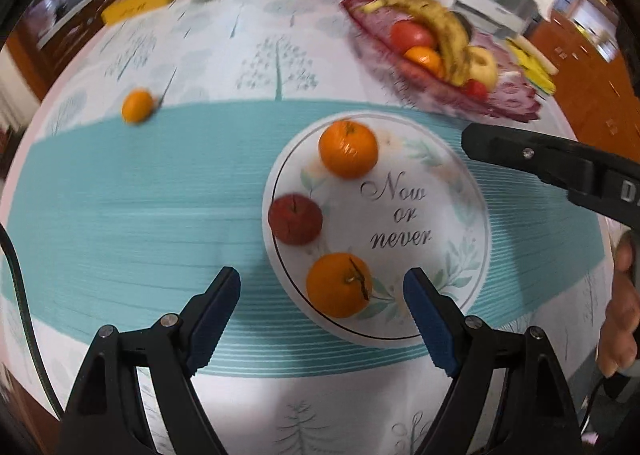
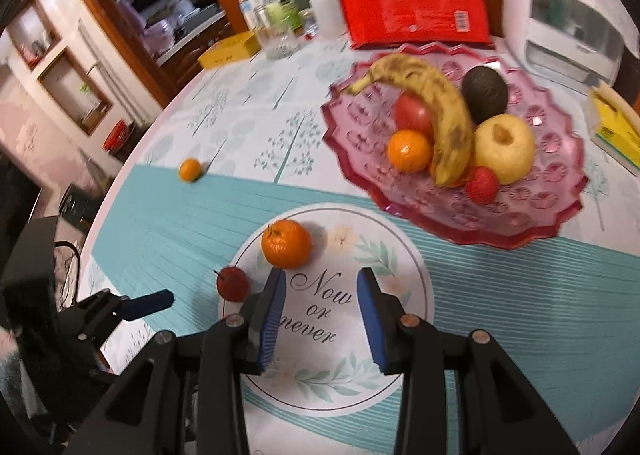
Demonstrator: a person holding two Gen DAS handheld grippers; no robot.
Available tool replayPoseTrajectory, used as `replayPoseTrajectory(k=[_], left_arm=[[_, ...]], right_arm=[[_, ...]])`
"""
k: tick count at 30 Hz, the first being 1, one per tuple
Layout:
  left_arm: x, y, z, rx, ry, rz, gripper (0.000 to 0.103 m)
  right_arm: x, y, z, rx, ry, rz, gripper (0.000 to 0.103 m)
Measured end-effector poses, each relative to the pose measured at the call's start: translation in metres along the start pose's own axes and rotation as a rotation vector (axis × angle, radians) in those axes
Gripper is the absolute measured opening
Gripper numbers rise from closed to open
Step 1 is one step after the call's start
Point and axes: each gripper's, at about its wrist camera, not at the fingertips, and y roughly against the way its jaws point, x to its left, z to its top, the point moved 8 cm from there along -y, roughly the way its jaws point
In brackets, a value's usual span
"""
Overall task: Organize fruits
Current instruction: 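Grasp a mandarin on the plate with the left tool while the right tool grasps another mandarin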
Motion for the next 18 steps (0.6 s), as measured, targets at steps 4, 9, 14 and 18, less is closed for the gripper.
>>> replayPoseTrajectory(k=[4,9,14,18], left_arm=[[0.005,-0.014,-0.012,0.002,0.081,0.040,0.083],[0.010,-0.017,-0.017,-0.031,0.151,0.062,0.077],[0.010,-0.021,-0.017,-0.035,0.191,0.029,0.068],[0.005,-0.022,-0.017,-0.045,0.183,0.042,0.059]], right_arm=[[0.004,-0.018,-0.003,0.025,0.037,0.054,0.038],[0.010,-0.036,0.000,0.041,0.075,0.085,0.037],[0.016,-0.059,0.005,0.068,0.100,0.116,0.037],[0.020,-0.076,0.007,0.088,0.117,0.125,0.037]])
